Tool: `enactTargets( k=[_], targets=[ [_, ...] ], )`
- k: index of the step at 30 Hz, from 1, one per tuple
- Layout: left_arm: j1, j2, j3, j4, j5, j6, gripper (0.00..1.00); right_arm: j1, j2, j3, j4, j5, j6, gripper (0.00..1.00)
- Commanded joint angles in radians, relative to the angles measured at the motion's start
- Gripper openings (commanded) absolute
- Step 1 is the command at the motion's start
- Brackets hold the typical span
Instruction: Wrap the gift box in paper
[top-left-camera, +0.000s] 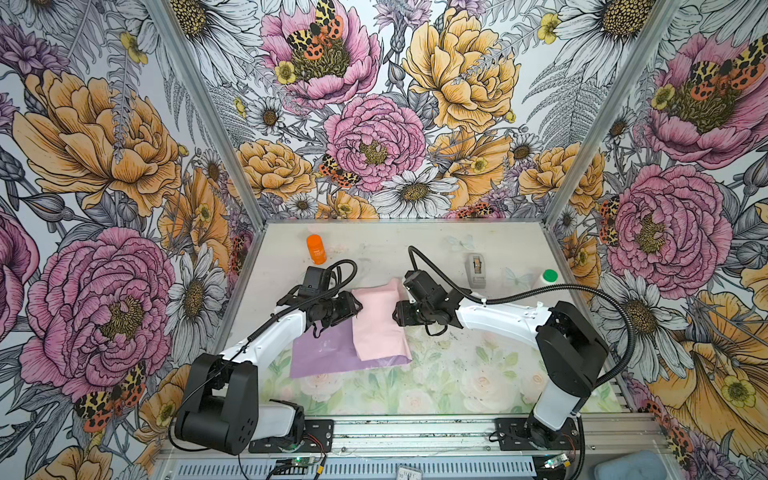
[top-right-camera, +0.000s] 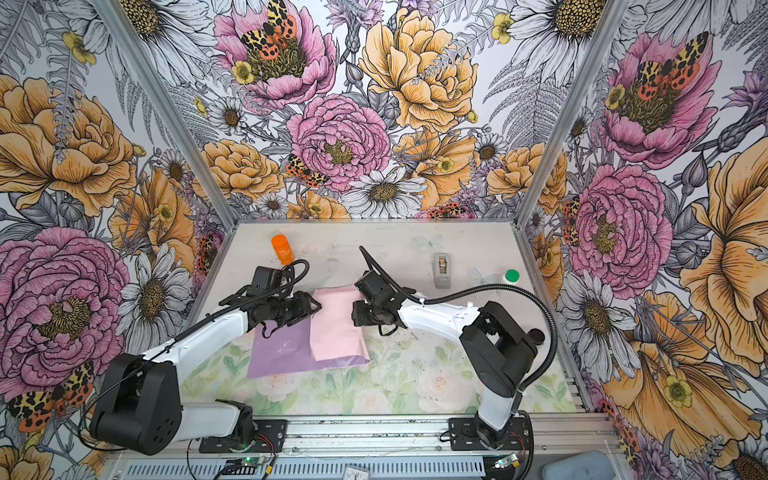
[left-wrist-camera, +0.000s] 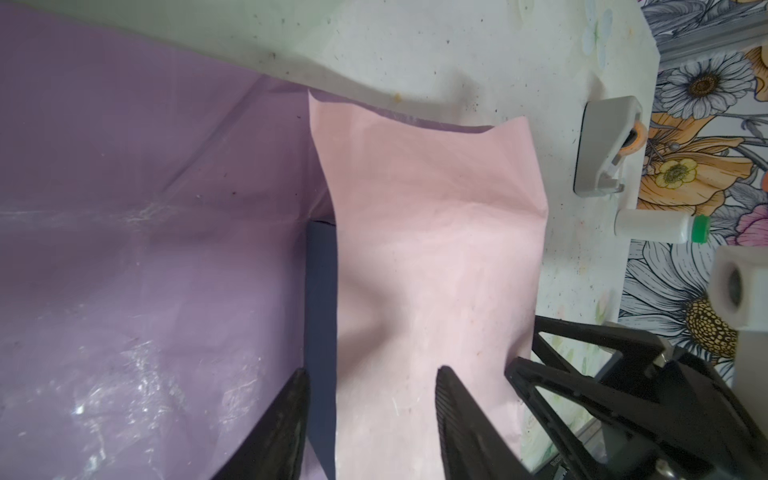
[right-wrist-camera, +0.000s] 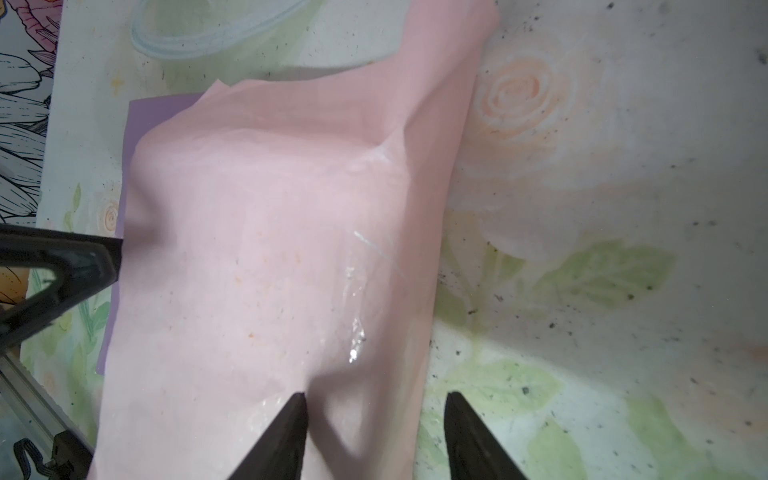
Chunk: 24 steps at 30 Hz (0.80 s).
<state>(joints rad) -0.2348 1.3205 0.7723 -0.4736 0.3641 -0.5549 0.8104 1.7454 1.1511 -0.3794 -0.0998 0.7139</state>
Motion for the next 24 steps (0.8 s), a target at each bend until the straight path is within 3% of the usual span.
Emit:
enactTargets(
  k=[1, 7, 14, 19, 24],
  targets=[
    [0.017, -0.028, -0.024, 0.008, -0.023, -0.016, 0.57, 0.013, 0.026, -0.007, -0.011, 0.009, 0.002, 0.54],
    [0.016, 0.003, -0.073, 0.111, 0.063, -0.071, 0.56, 0.016, 0.018, -0.001, -0.01, 0.009, 0.014, 0.54],
    [-0.015, 0.015, -0.093, 0.171, 0.065, -0.095, 0.38, 0.01, -0.021, -0.001, -0.009, -0.008, 0.028, 0.56],
    [-0.052, 0.053, -0.092, 0.202, 0.056, -0.1, 0.34, -0.025, -0.113, -0.035, -0.011, -0.046, 0.036, 0.58],
    [-0.118, 0.11, -0.056, 0.227, 0.033, -0.109, 0.3, -0.099, -0.189, -0.099, -0.032, -0.114, 0.062, 0.71]
  ],
)
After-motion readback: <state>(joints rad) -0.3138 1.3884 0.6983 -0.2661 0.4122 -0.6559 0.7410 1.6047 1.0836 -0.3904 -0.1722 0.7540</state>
